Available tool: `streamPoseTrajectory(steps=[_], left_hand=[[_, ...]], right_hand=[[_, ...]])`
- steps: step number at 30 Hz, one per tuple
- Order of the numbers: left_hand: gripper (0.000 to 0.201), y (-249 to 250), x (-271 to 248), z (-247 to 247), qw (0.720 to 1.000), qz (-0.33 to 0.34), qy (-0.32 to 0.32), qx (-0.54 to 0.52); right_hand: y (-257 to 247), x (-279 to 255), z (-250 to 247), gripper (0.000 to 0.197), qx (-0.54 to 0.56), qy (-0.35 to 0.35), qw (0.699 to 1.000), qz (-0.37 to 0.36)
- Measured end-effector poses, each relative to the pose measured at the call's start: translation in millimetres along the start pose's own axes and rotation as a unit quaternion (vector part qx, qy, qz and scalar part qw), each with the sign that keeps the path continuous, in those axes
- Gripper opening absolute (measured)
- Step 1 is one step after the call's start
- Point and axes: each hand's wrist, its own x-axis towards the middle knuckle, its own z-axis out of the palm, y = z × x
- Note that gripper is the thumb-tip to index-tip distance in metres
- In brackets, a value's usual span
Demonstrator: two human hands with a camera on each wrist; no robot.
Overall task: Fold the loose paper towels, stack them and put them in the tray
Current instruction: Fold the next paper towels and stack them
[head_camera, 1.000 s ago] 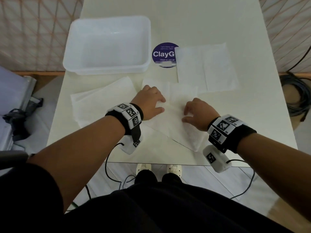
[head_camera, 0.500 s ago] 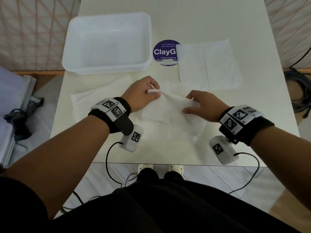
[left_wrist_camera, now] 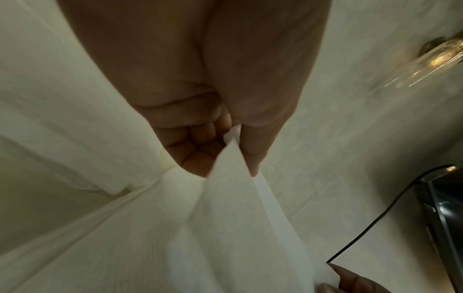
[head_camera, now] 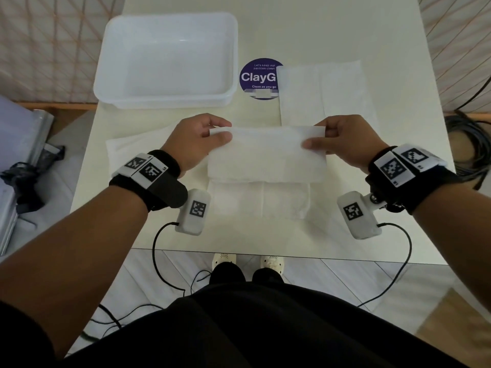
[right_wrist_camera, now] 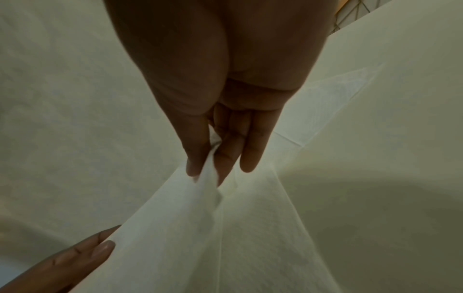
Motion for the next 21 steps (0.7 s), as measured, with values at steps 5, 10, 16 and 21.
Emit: streamPoseTrajectory(steps=[5,10,16,21], left_hand=[[0.023,11,-8,-2,0.999,0.030,0.009,-0.011],[0.024,14,-11,0,0.999,0.028,0.010,-0.012],[0.028,5,-11,8,1.000,0.005,0.000,0.010],[0.033,-16,-6,24,0.994,-0.035,-0.023,0.097]], right_hand=[[-4,-5,-6,0.026,0.013,0.000,1.000,-0.013],[-4,-7,-11,0.028,0.006,-0.009,1.000,-0.010],[4,-4,-12,0.026,-0.037,-0.031,0.999,0.004],[18,0,-7,0.031,-0.149,-0.049,0.987,0.025]])
